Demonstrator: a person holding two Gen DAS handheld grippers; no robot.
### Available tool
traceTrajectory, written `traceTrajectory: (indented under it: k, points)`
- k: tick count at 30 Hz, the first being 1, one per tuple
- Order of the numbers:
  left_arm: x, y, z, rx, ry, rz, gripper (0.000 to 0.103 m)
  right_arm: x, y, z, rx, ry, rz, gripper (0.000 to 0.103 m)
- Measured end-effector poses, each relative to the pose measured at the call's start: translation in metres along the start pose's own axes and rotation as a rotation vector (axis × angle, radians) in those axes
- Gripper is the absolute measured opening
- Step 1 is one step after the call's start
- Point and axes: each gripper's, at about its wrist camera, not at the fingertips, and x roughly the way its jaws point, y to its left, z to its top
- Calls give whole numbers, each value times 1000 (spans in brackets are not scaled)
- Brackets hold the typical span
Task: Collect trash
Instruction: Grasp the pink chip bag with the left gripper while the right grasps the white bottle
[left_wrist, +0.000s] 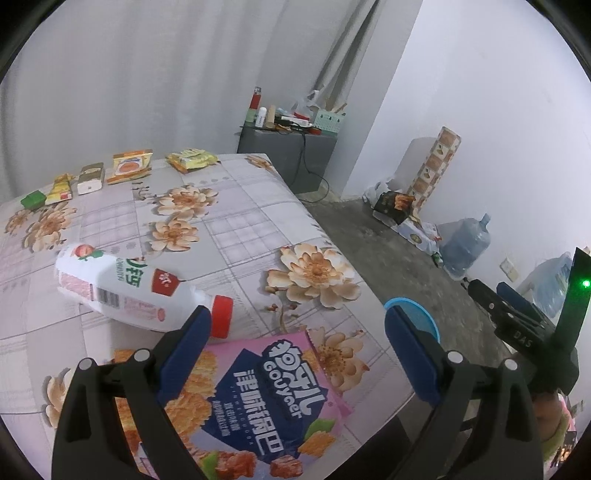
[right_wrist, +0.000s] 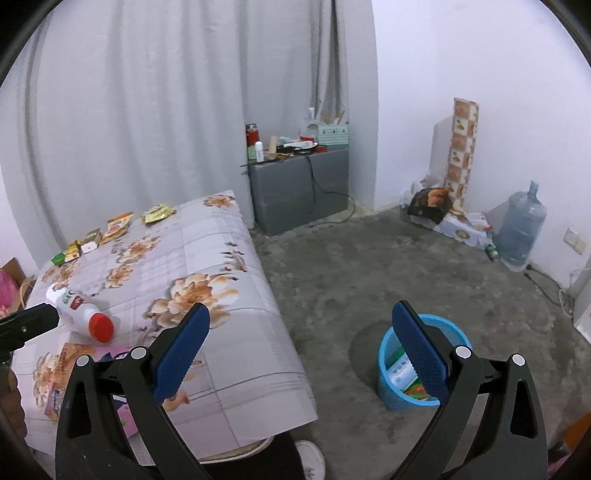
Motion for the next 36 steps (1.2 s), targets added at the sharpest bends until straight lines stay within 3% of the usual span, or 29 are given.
traceTrajectory:
  k: [16,26,36]
  points:
    - [-33,34,-15,-42,-62,33,93,-6,16,2,53,83,134,95]
    - [-68,69,-31,-108,-114,100,93,1,11,-1,122,134,203,95]
    - [-74,105,-57,-187,-93,147,93,15,39,-11,80,214,293,94]
